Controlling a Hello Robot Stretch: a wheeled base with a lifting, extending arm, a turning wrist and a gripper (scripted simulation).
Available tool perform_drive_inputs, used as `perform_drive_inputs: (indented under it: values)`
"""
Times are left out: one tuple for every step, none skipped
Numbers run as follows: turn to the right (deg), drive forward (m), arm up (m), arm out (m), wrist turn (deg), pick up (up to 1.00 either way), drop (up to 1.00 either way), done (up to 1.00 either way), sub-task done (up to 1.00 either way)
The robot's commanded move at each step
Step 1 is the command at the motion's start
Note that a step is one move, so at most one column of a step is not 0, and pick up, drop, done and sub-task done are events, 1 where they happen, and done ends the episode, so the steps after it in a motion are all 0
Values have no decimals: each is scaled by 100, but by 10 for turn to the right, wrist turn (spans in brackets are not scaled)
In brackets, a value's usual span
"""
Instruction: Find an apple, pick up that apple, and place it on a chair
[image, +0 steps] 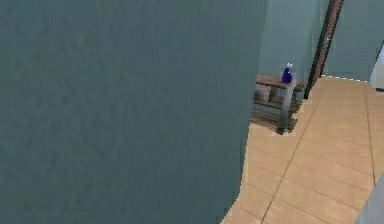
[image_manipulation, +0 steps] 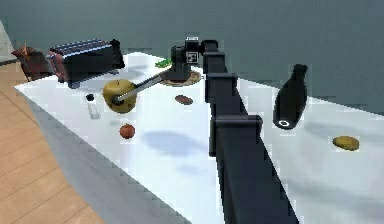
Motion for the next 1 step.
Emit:
perform_drive_inputs:
  values:
    - [0,0,0,0,-450,0,0,0,0]
